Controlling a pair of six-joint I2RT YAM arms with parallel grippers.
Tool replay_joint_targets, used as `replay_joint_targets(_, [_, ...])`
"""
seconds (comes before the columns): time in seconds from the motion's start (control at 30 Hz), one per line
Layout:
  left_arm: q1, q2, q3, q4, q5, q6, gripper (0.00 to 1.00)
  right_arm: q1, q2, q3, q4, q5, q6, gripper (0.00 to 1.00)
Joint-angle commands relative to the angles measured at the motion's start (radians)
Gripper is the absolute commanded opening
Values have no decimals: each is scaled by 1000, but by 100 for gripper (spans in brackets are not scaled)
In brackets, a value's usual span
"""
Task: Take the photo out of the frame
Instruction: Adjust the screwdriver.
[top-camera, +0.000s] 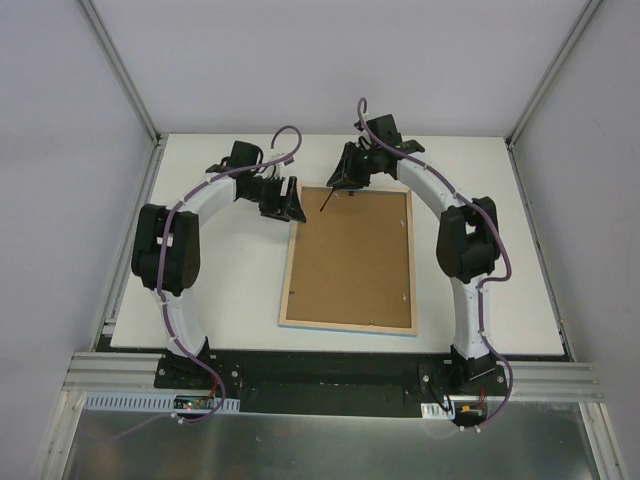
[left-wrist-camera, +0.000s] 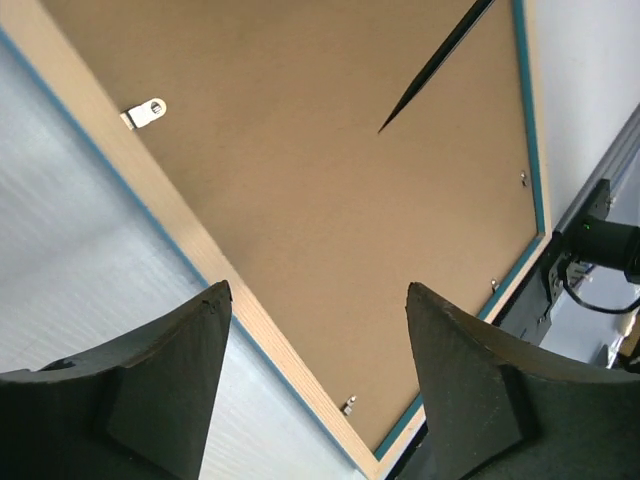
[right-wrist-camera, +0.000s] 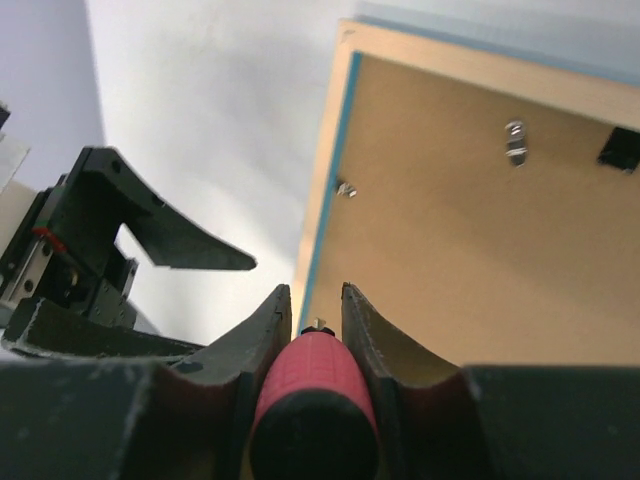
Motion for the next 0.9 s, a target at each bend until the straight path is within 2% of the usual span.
replay_joint_targets(0.0, [1,-103,34,-46,144,121,71,-1,-151,-54,39,-149,48,1])
replay_joint_targets(0.2, [-19,-134,66,-88,243,186,74,-9,-214,-103,28,-273,102,1])
replay_joint_targets(0.33, [-43,-152,71,-101,302,216,74,-9,-264,-148,27,-276,95,1])
replay_joint_targets(0.47, [-82,-163,69,-114,306,242,72,-7,-286,-180,30,-293,110,1])
replay_joint_targets(0.7, [-118,-151,86,-121,316,241,65,7,-312,-220,54,-299,136,1])
replay_joint_targets(0.87, [-126,-143,95,-121,335,239,49,20,-318,-260,79,-301,159,1])
